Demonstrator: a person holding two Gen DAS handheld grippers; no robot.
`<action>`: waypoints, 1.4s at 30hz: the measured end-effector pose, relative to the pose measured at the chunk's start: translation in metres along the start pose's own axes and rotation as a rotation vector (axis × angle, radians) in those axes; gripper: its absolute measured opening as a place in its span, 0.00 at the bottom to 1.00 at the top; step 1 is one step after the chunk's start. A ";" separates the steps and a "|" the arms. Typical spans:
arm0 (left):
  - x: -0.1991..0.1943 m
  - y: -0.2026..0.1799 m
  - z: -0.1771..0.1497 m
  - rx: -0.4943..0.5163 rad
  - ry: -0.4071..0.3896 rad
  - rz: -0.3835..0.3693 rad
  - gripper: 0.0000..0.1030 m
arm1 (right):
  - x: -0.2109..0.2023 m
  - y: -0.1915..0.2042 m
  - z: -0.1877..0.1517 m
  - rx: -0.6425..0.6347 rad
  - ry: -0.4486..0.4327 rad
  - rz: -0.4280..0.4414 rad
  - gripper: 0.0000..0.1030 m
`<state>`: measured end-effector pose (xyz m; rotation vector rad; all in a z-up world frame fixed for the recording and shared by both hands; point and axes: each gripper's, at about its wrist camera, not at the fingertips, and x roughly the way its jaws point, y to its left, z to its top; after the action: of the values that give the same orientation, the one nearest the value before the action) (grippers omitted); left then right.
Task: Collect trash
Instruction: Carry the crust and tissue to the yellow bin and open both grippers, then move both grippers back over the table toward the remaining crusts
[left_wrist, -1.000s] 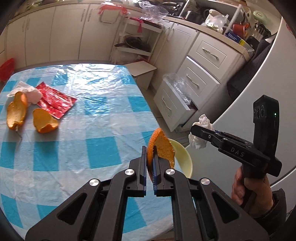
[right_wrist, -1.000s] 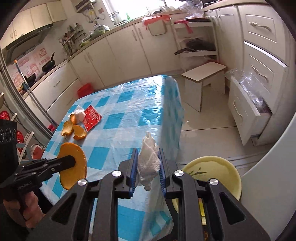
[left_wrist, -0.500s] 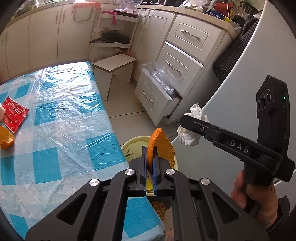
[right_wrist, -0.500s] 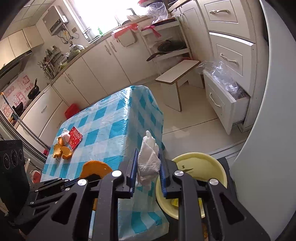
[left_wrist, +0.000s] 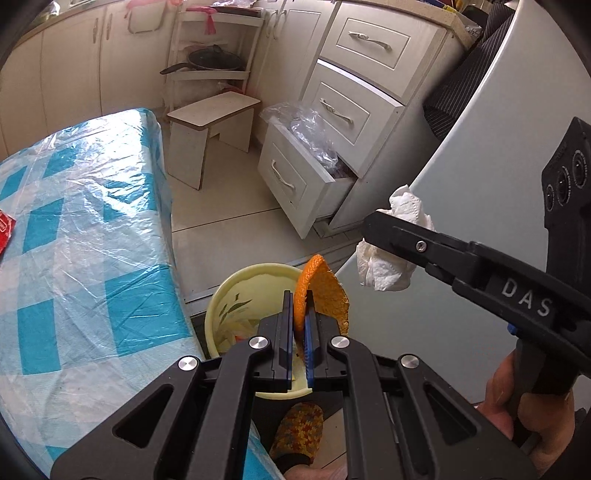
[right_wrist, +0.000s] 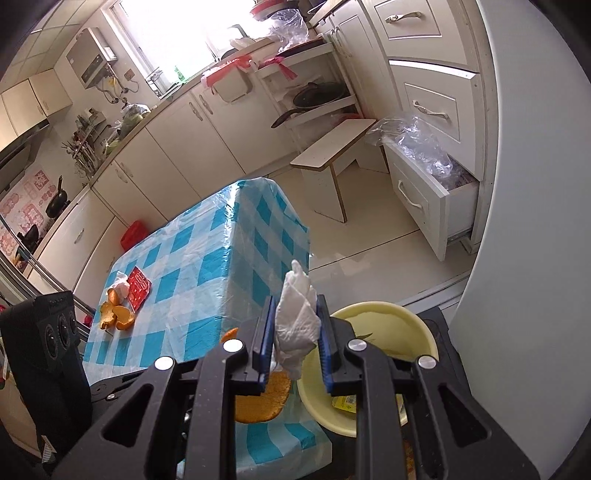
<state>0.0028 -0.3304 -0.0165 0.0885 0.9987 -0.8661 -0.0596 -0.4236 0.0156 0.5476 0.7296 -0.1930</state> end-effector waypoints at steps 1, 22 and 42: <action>0.005 -0.002 0.000 0.000 0.010 0.003 0.05 | -0.001 -0.001 0.000 -0.001 -0.002 -0.005 0.21; -0.022 0.022 -0.004 -0.099 -0.033 0.108 0.71 | 0.007 -0.025 0.002 0.067 0.044 -0.052 0.50; -0.105 0.043 -0.015 -0.049 -0.178 0.375 0.90 | -0.001 0.031 0.014 -0.067 -0.072 -0.102 0.87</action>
<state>-0.0053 -0.2325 0.0418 0.1499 0.8021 -0.4963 -0.0412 -0.4048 0.0372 0.4375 0.6917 -0.2812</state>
